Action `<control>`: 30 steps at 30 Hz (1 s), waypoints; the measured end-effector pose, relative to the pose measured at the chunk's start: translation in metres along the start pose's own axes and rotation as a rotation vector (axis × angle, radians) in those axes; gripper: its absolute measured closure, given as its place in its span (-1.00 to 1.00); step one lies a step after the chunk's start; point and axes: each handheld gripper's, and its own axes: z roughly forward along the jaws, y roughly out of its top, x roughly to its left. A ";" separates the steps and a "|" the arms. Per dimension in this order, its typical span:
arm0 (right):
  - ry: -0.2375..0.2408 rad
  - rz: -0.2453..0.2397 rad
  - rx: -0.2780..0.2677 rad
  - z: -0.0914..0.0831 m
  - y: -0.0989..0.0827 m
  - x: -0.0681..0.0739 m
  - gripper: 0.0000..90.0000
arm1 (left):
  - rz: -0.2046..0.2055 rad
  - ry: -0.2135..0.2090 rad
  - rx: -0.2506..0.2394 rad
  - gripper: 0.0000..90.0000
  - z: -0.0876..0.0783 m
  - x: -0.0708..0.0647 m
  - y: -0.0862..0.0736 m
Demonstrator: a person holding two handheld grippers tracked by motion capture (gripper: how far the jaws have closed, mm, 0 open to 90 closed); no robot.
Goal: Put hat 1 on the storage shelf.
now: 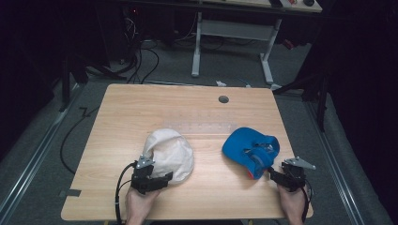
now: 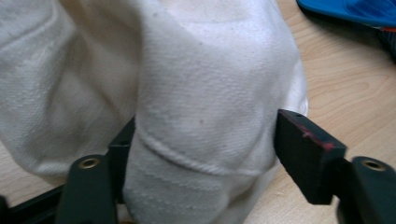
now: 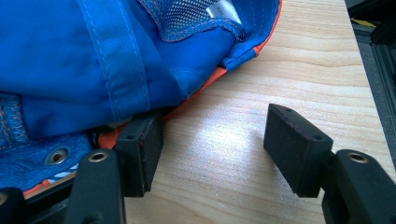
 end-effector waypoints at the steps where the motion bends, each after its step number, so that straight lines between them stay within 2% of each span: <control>1: 0.000 0.000 0.000 0.000 0.000 0.000 -0.16 | -0.005 -0.015 0.002 -0.15 0.001 0.001 0.000; 7: 0.000 0.000 0.000 0.000 0.000 0.000 -0.16 | -0.018 -0.099 0.000 0.15 0.002 0.005 -0.001; 13: 0.001 0.000 0.000 0.000 0.000 0.000 -0.16 | 0.014 -0.155 -0.040 0.45 -0.003 0.001 -0.004; 18: 0.003 -0.003 0.000 0.000 0.000 0.000 -0.16 | 0.040 -0.163 -0.055 0.59 -0.007 -0.003 -0.003; 20: 0.003 -0.008 0.001 0.000 0.000 0.000 -0.16 | 0.062 -0.157 -0.061 0.62 -0.010 -0.005 -0.001; 27: 0.003 -0.010 0.001 0.000 0.000 0.000 -0.16 | 0.085 -0.148 -0.083 0.66 -0.016 -0.005 0.002; 30: 0.003 -0.011 0.001 0.000 0.000 0.000 -0.16 | 0.114 -0.128 -0.076 0.67 -0.022 -0.004 0.006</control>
